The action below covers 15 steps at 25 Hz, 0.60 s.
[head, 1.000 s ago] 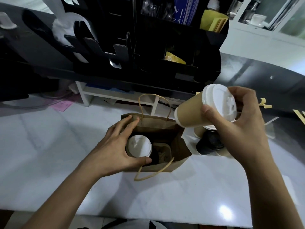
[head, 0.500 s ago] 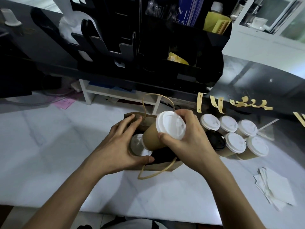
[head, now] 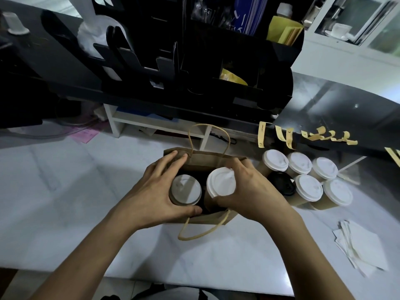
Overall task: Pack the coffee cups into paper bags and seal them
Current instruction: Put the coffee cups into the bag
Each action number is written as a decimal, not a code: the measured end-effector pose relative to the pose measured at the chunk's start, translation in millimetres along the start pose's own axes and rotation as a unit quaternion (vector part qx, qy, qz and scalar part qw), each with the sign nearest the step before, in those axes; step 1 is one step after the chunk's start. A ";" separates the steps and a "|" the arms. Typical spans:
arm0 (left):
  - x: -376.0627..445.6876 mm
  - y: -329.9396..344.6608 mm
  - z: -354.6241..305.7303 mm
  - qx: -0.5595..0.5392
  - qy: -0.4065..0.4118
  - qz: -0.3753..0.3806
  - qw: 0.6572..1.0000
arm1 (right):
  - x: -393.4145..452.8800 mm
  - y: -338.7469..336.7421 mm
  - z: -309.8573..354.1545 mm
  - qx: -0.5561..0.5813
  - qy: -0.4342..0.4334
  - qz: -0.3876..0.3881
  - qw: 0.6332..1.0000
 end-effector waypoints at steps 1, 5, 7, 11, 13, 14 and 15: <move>-0.2 -0.1 -0.2 0.000 0.001 0.001 1.000 | 2.7 1.2 1.6 -0.018 -0.001 0.000 1.000; -0.6 -0.5 -1.1 -0.001 -0.001 0.009 1.000 | 13.4 6.4 6.4 -0.060 0.002 -0.004 0.998; -0.5 -0.9 -1.3 -0.002 -0.002 0.011 1.000 | 17.2 11.2 9.7 -0.086 0.002 0.000 0.996; -0.5 -1.3 -1.6 -0.001 -0.003 0.014 1.000 | 24.2 22.9 14.5 -0.129 0.001 0.007 0.992; -0.6 -1.1 -1.4 -0.002 -0.003 0.015 1.000 | 27.1 28.3 14.9 -0.132 0.001 0.021 0.991; -0.6 -0.9 -1.5 -0.002 -0.003 0.016 1.000 | 28.4 31.1 14.6 -0.130 0.002 0.029 0.991; -0.8 -0.6 -1.2 -0.001 -0.002 0.016 1.000 | 29.6 33.4 14.3 -0.127 0.005 0.034 0.991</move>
Point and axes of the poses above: each hand's wrist, its own x-axis towards the middle knuckle, its own y-axis out of the palm, z = x × y, the point moved 6 cm from there along x, towards the middle knuckle, and after that the axes turned 12 degrees about y, right-handed, at the moved point
